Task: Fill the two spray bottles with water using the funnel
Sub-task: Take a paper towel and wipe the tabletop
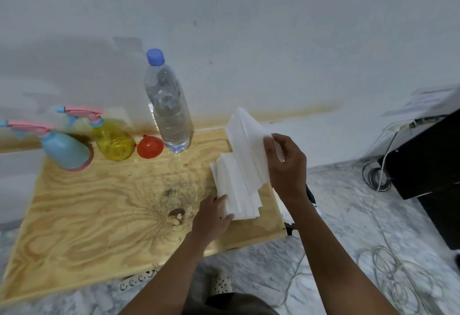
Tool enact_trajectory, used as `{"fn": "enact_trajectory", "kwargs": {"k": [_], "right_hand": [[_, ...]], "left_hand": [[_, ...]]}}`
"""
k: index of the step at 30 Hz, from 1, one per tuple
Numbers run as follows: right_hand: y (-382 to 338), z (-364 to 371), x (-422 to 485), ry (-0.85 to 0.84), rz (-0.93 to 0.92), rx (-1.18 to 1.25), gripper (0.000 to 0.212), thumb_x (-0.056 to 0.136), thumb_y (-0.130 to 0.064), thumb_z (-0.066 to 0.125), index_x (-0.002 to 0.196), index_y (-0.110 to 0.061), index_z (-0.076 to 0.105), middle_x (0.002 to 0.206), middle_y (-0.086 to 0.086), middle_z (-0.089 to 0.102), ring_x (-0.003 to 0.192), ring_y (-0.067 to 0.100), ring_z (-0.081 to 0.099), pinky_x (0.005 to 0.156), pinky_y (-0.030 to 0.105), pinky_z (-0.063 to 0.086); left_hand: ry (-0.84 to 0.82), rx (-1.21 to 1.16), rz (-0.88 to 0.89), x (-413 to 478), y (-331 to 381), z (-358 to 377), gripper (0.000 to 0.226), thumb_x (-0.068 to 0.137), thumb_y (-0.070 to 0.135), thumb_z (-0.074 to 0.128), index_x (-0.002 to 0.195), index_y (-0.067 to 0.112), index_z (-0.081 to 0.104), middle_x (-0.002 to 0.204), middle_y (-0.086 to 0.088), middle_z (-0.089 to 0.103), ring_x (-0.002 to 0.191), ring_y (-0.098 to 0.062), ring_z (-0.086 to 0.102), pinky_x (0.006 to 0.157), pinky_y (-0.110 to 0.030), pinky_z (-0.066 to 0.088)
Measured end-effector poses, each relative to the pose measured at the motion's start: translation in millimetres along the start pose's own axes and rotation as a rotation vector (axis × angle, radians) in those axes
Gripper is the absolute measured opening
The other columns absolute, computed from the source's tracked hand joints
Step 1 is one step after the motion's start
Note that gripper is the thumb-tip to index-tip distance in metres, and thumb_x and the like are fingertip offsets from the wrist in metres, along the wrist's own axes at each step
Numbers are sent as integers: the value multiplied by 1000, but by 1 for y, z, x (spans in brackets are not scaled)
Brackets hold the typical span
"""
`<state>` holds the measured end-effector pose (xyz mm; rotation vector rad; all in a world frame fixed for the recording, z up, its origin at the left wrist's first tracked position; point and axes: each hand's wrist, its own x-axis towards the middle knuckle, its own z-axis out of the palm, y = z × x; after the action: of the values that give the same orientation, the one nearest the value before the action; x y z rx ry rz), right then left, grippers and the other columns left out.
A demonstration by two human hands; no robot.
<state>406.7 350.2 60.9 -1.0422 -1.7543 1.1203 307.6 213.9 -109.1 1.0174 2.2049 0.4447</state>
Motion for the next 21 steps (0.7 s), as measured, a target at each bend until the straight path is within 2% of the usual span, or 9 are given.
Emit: {"fn": "enact_trajectory", "kwargs": {"k": [5, 8, 10, 12, 14, 16, 18, 21], "right_hand": [[-18, 3, 8, -83, -27, 20, 10, 96, -28, 62, 95, -20, 69, 84, -18, 68, 73, -2, 60, 66, 12, 45], [-19, 12, 8, -166, -9, 11, 6, 95, -25, 63, 94, -23, 69, 72, -22, 65, 67, -7, 58, 64, 9, 43], [-21, 20, 4, -218, 17, 30, 6, 95, -25, 63, 95, -25, 69, 77, -21, 67, 72, -9, 61, 66, 9, 45], [-24, 32, -3, -282, 49, 40, 12, 95, -26, 64, 103, -21, 70, 84, -19, 69, 77, -7, 63, 69, 11, 48], [-30, 46, -12, -364, 92, 83, 16, 94, -25, 65, 109, -22, 67, 75, -15, 71, 70, -4, 64, 65, 12, 50], [-36, 61, -23, -444, 112, 135, 16, 95, -21, 64, 109, -27, 64, 75, -16, 72, 68, -6, 65, 60, 11, 50], [-42, 75, -32, -489, 91, 135, 16, 95, -20, 62, 107, -32, 63, 90, -19, 70, 76, -11, 65, 61, 10, 50], [-51, 97, -44, -533, 61, 115, 19, 94, -18, 64, 97, -37, 66, 93, -25, 67, 83, -14, 63, 68, 9, 48]], "left_hand": [[-36, -98, -14, -2, -3, -5, 75, 89, 55, 59, 153, 33, 26, 159, -1, 23, 146, -23, 23, 112, -42, 37], [148, -195, 35, -13, 1, -28, 93, 81, 60, 65, 155, 29, 18, 158, -3, 20, 146, -24, 24, 114, -41, 33], [308, -312, 115, -26, 6, -52, 102, 78, 56, 74, 157, 32, 13, 159, -1, 18, 145, -19, 25, 112, -39, 36], [401, -444, 185, -42, 15, -81, 104, 75, 48, 80, 156, 36, 16, 158, 6, 22, 142, -10, 29, 109, -31, 37], [411, -579, 210, -59, 26, -108, 90, 78, 33, 81, 151, 39, 27, 152, 12, 33, 134, -4, 38, 101, -17, 38], [399, -756, 229, -73, 33, -130, 67, 85, 13, 75, 136, 42, 44, 139, 11, 55, 119, -1, 56, 86, -8, 44], [415, -883, 241, -82, 28, -143, 47, 89, 1, 68, 122, 34, 61, 115, 10, 72, 99, 0, 68, 76, -11, 50], [477, -916, 214, -96, 9, -155, 30, 92, 1, 64, 107, 25, 73, 97, 10, 77, 90, -7, 72, 76, -18, 53]]}}
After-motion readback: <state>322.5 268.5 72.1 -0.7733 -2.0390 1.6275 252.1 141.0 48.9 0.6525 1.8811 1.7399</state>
